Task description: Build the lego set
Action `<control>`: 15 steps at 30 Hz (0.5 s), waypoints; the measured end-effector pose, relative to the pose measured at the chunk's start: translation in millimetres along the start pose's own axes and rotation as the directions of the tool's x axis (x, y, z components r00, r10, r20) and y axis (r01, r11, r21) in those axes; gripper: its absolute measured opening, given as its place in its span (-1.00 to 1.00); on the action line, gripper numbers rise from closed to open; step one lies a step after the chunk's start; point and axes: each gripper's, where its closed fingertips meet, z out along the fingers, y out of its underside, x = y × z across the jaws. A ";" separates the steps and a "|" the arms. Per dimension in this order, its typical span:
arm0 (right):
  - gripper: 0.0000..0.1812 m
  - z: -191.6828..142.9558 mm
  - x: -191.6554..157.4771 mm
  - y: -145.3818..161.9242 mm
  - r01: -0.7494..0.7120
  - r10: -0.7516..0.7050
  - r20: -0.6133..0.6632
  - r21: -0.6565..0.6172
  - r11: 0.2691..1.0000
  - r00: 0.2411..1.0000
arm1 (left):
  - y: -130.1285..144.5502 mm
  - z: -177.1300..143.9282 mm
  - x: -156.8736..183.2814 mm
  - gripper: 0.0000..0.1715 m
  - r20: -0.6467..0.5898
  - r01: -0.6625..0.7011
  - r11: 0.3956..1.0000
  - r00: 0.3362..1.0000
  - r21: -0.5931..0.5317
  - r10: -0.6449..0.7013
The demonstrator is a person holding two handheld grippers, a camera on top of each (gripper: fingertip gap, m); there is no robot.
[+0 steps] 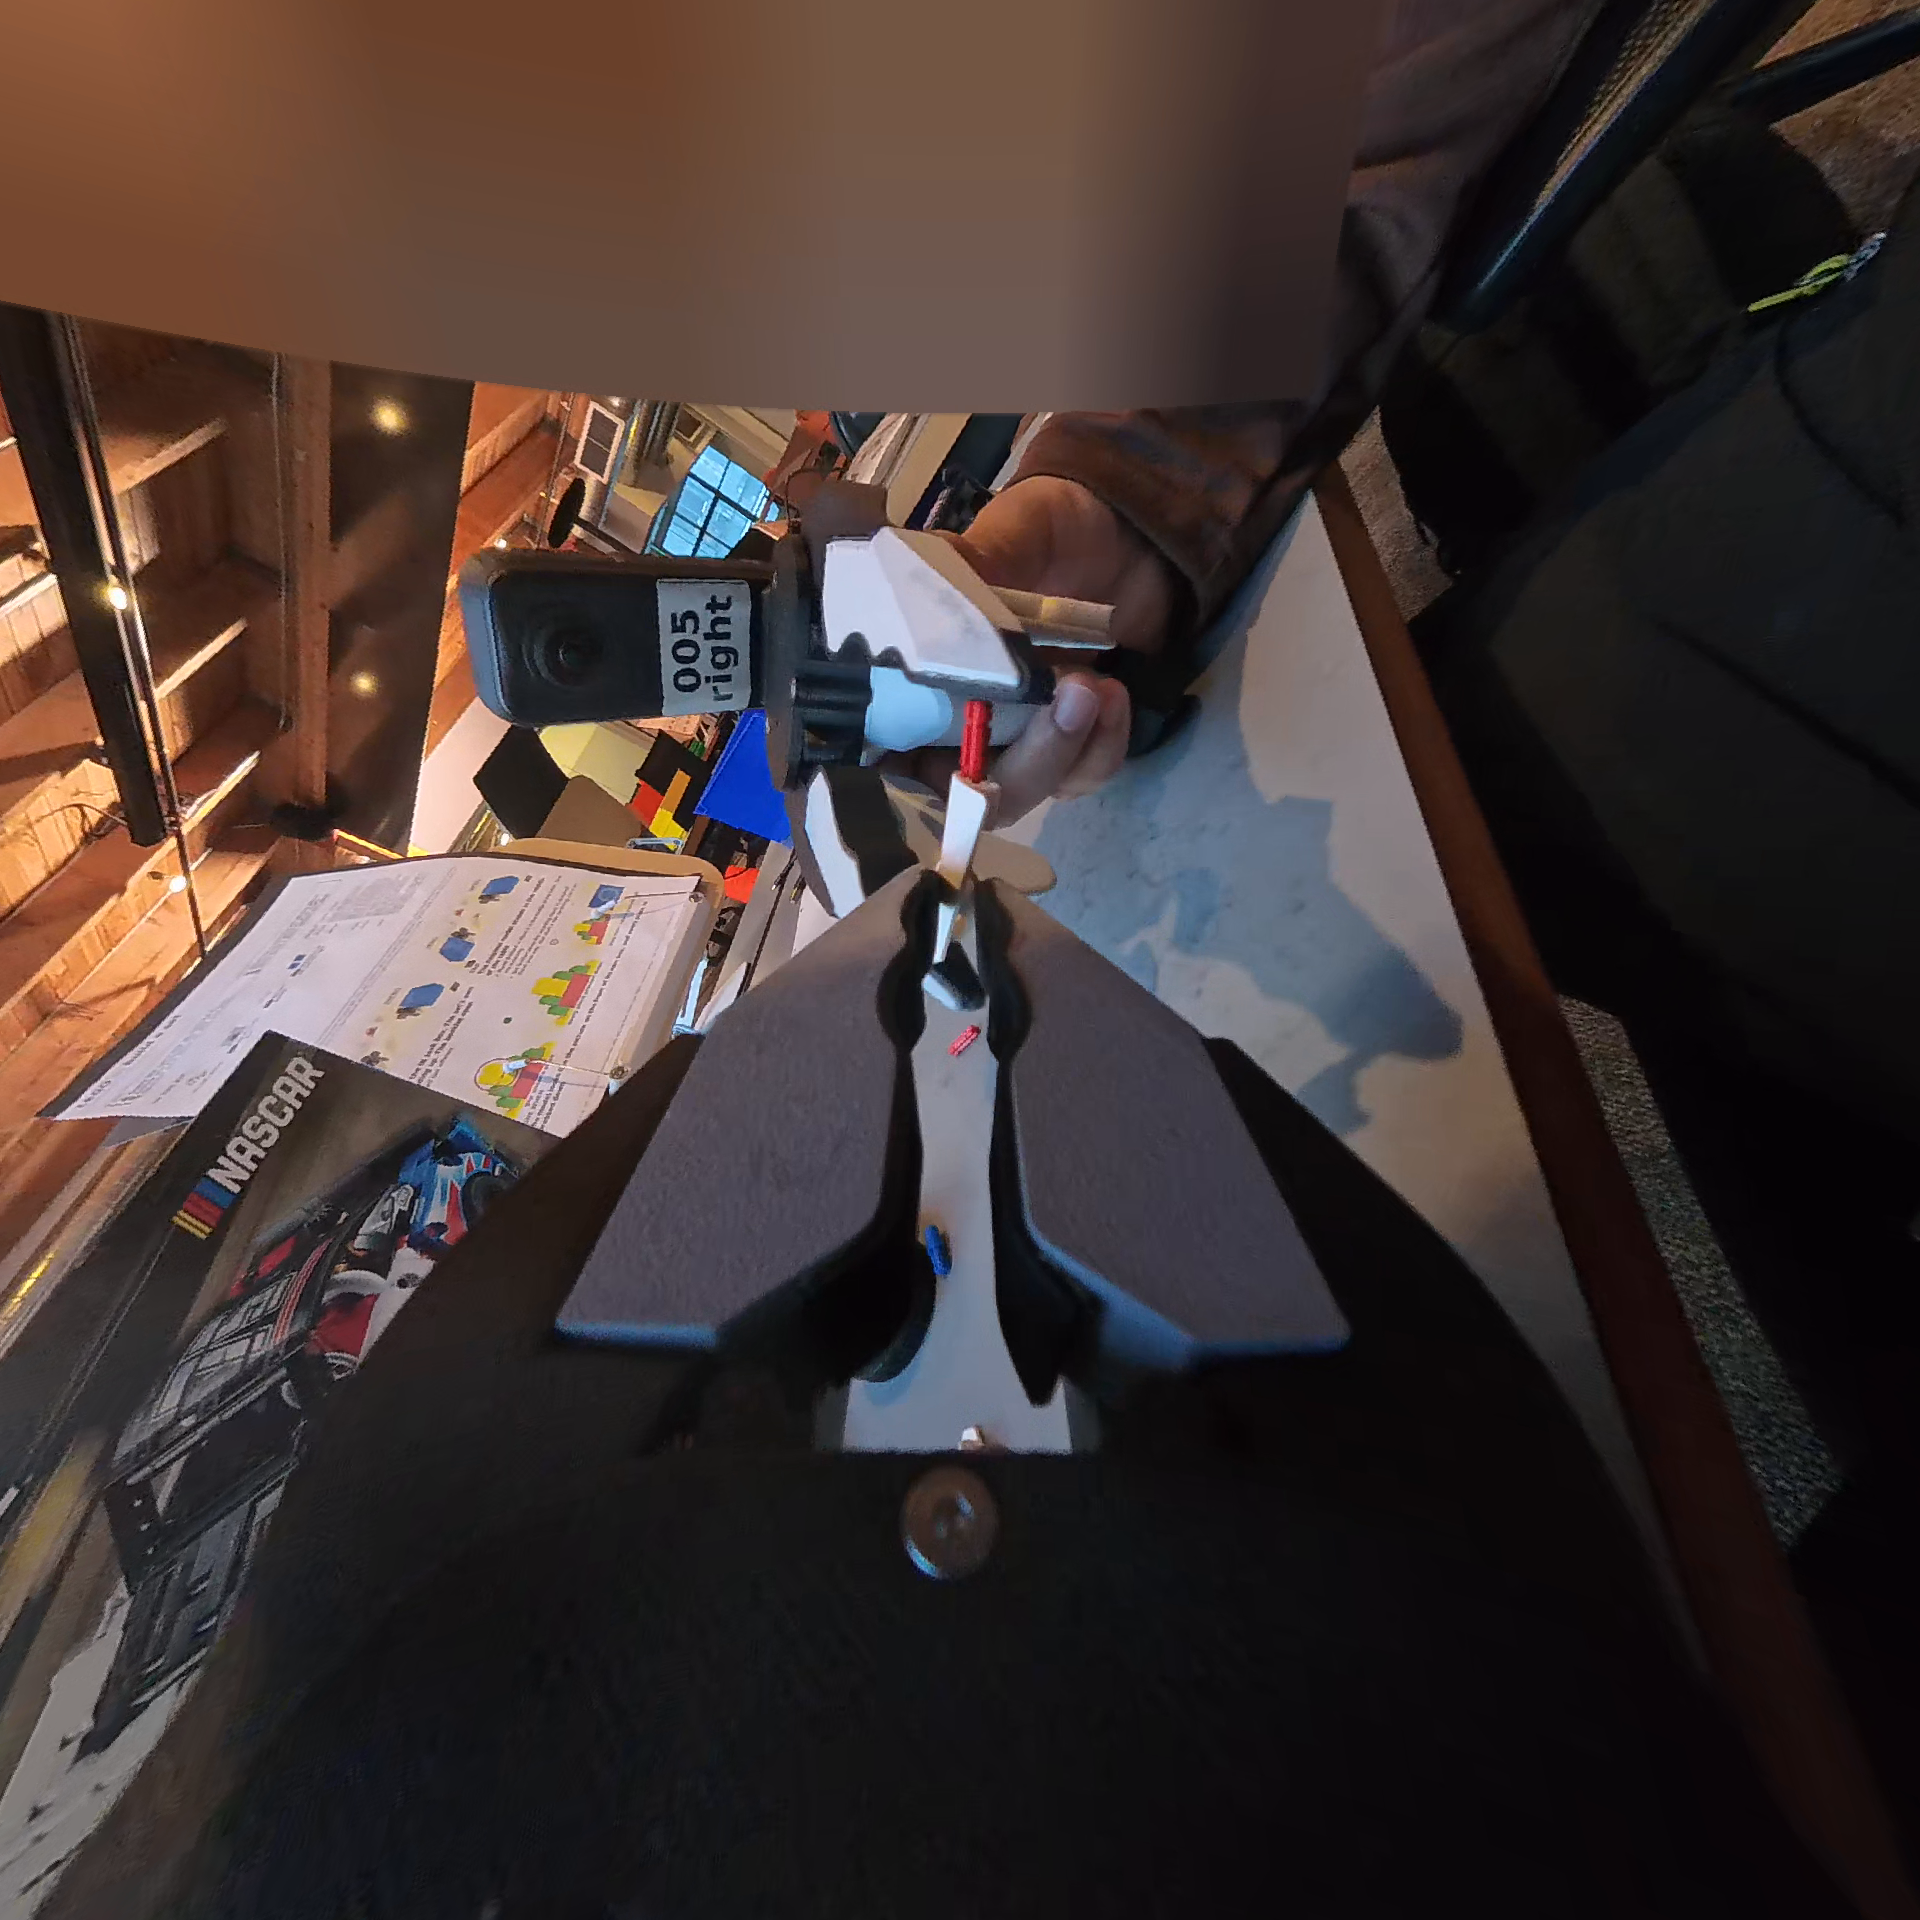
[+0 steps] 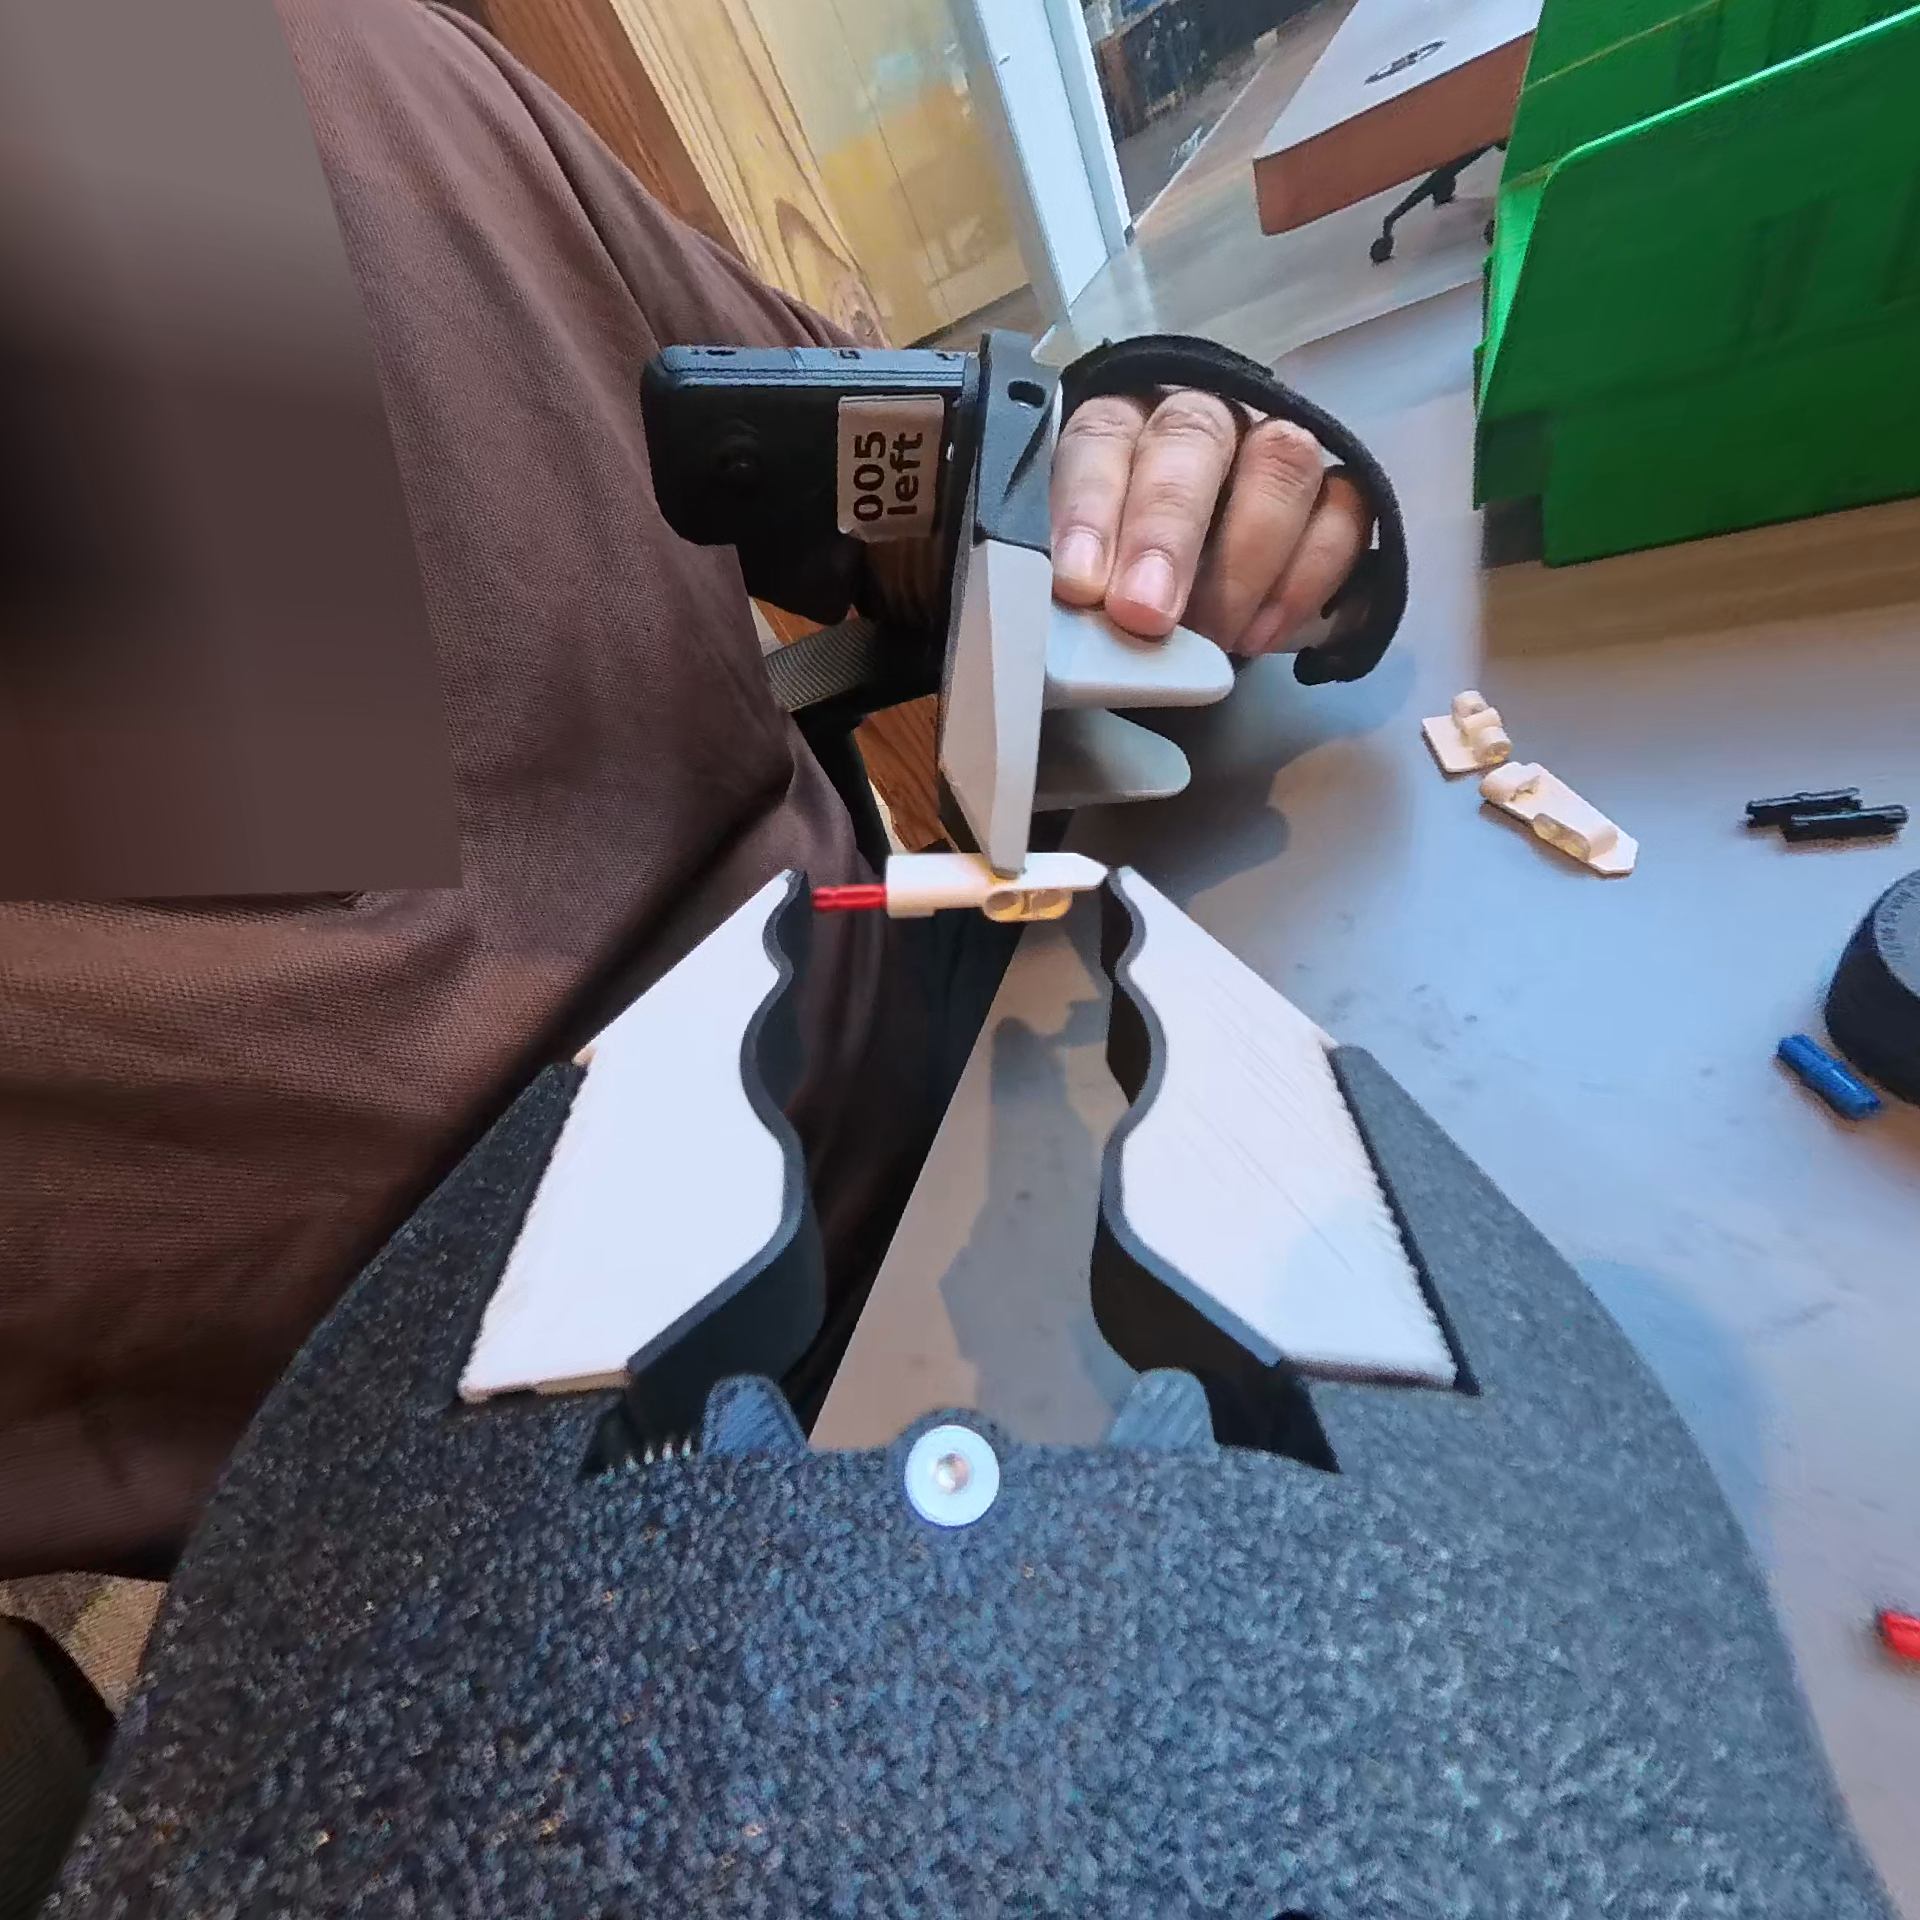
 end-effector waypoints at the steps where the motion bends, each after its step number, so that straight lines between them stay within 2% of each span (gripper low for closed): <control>1: -0.39 0.1 0.1 -0.5 0.002 -0.002 -0.001 0.003 1.000 1.000 | -0.5 0.0 0.6 -0.96 -0.004 0.002 1.000 1.000 0.003 -0.002; 10: -0.39 0.2 -0.4 -3.2 0.021 -0.021 -0.007 0.019 1.000 1.000 | -1.3 -0.7 -0.7 -0.96 0.001 0.008 1.000 1.000 0.009 -0.008; 15: -0.39 1.6 -2.9 -7.7 -0.012 0.011 0.031 0.050 0.999 0.999 | -3.3 -1.6 -1.9 -0.96 0.004 0.018 1.000 1.000 0.022 -0.018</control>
